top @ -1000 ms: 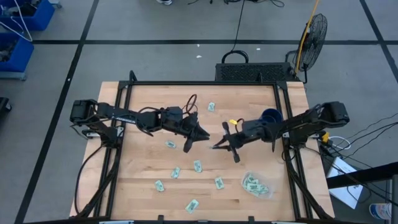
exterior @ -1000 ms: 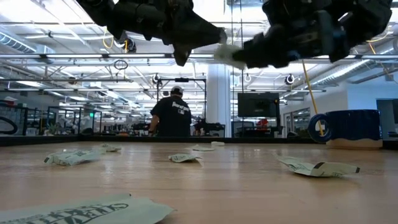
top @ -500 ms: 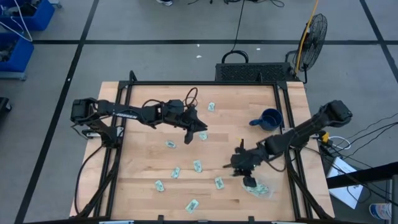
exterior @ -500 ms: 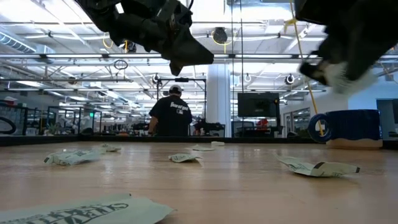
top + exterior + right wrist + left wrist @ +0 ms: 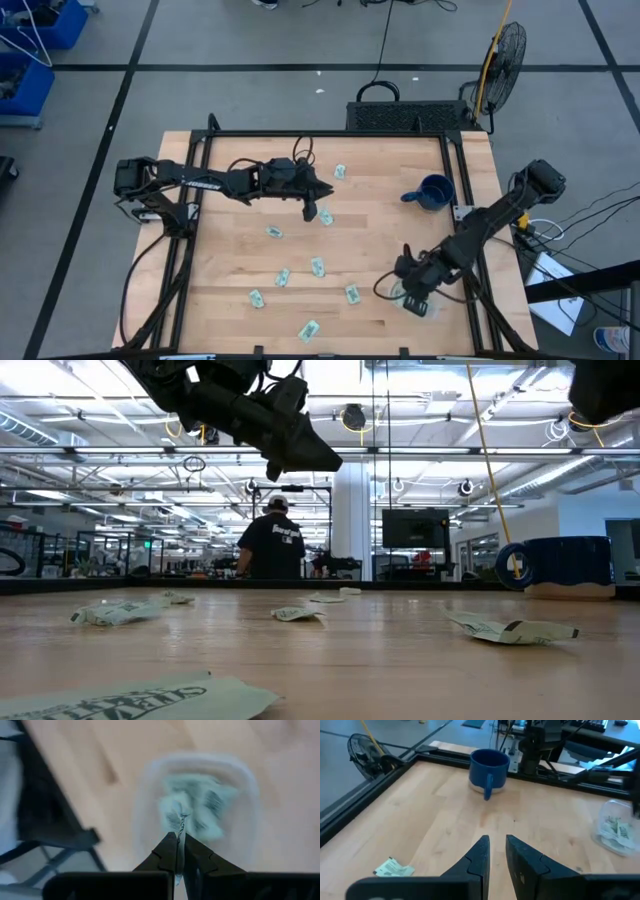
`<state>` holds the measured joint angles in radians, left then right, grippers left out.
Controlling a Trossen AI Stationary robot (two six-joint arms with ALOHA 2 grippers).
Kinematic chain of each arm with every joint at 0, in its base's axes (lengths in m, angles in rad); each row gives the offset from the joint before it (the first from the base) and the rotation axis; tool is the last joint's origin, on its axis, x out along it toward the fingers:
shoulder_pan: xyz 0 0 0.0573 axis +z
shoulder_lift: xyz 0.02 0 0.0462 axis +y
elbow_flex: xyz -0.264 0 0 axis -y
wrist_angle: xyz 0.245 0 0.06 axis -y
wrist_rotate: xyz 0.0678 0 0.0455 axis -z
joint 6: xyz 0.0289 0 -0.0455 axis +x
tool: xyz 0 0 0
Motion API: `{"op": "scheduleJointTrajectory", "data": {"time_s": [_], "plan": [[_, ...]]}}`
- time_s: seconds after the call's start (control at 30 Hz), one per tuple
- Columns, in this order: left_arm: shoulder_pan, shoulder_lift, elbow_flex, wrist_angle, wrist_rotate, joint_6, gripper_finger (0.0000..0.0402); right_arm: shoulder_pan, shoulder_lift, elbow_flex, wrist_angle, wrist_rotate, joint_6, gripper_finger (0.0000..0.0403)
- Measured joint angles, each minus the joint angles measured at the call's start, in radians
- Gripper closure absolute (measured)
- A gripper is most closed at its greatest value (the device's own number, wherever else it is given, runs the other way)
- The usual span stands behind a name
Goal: Pick and place Stevia / Truvia into bins
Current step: Put the stevia packet into the transparent container
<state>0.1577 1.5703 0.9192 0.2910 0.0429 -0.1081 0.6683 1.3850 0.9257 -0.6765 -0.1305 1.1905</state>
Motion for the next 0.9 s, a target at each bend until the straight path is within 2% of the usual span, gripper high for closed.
{"op": "scheduleJointTrajectory", "data": {"time_s": [0.2,0.6,0.9], "plan": [[0.0,0.0,0.0,0.0,0.0,0.0,0.0337,0.012,0.0,-0.008,-0.116,0.003,0.055,0.0387],[0.0,0.0,0.0,-0.001,0.0,-0.001,0.0337,0.013,0.0,-0.051,-0.106,0.001,0.08,0.031],[0.0,0.0,0.0,-0.001,0.0,-0.002,0.0337,0.013,0.0,-0.052,-0.088,-0.004,0.11,0.0303]]}}
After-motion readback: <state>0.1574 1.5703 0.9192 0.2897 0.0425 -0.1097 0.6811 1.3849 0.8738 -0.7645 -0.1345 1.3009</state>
